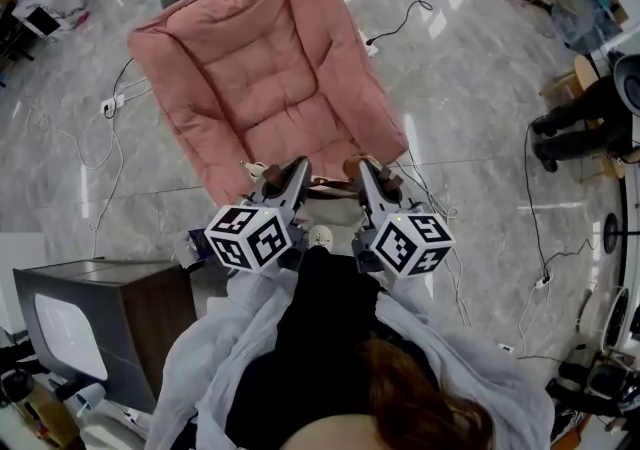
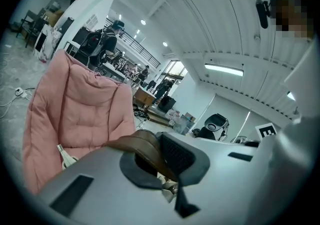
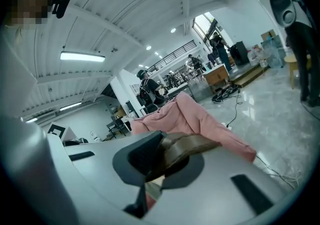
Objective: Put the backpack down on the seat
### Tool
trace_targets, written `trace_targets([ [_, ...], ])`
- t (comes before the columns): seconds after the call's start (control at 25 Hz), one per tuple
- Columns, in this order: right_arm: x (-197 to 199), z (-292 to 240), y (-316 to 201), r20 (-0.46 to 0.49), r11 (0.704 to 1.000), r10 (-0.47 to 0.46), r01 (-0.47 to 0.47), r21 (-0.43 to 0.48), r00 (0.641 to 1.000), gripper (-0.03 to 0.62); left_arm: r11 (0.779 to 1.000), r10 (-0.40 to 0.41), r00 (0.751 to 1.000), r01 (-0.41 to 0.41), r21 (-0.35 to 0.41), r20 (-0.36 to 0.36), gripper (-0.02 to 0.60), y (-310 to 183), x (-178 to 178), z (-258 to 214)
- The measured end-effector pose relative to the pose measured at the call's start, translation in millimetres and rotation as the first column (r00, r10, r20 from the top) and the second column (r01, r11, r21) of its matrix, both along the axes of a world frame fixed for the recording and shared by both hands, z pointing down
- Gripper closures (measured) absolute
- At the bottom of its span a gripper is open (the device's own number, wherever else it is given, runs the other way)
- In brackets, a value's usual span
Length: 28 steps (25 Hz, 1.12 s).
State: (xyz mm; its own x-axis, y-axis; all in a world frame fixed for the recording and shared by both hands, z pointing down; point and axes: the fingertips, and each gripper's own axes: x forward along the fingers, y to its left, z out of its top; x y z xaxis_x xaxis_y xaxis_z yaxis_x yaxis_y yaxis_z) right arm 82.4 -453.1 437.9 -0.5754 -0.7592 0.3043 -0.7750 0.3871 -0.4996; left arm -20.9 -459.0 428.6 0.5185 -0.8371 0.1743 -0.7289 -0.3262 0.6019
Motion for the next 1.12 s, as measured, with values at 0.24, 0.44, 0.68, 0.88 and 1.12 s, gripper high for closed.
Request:
trace_targets([
  [0.24,-4.8,4.1,-38.5,-0.046,1.0,0.009,-0.009,0.0,0.999,0.585,0.998,0.047,0.999,-0.048,-0.032,-0.006,0.569,-46.8,-2.0,7.1],
  [0.44,-8.0,-4.8,-75.7,-0.029,0.998,0.07,-0.069,0.006,0.997,0.585,0.996,0.07,0.997,-0.071,-0.047,-0.026,0.569,-84.7,-7.5,-1.0],
  [0.68,-12.1,-28.4,-118.3,-0.031,0.991,0.122,-0.12,0.064,0.992,0.585,0.994,0.106,0.994,-0.106,0.009,-0.012,0.569,-142.0,-10.1,-26.1],
  [0.88,-43.8,-12.1,-121.5,-0.047,0.998,0.057,-0.055,0.04,0.997,0.585,0.992,0.122,0.991,-0.12,-0.035,0.051,0.569,-162.1,-28.4,-8.5],
  [1.12,-86.6,80.5,-71.7,-0.032,0.976,-0.044,0.036,-0.217,0.999,0.585,0.96,0.087,0.993,-0.064,-0.273,0.075,0.569,-123.1,-63.7,95.3],
])
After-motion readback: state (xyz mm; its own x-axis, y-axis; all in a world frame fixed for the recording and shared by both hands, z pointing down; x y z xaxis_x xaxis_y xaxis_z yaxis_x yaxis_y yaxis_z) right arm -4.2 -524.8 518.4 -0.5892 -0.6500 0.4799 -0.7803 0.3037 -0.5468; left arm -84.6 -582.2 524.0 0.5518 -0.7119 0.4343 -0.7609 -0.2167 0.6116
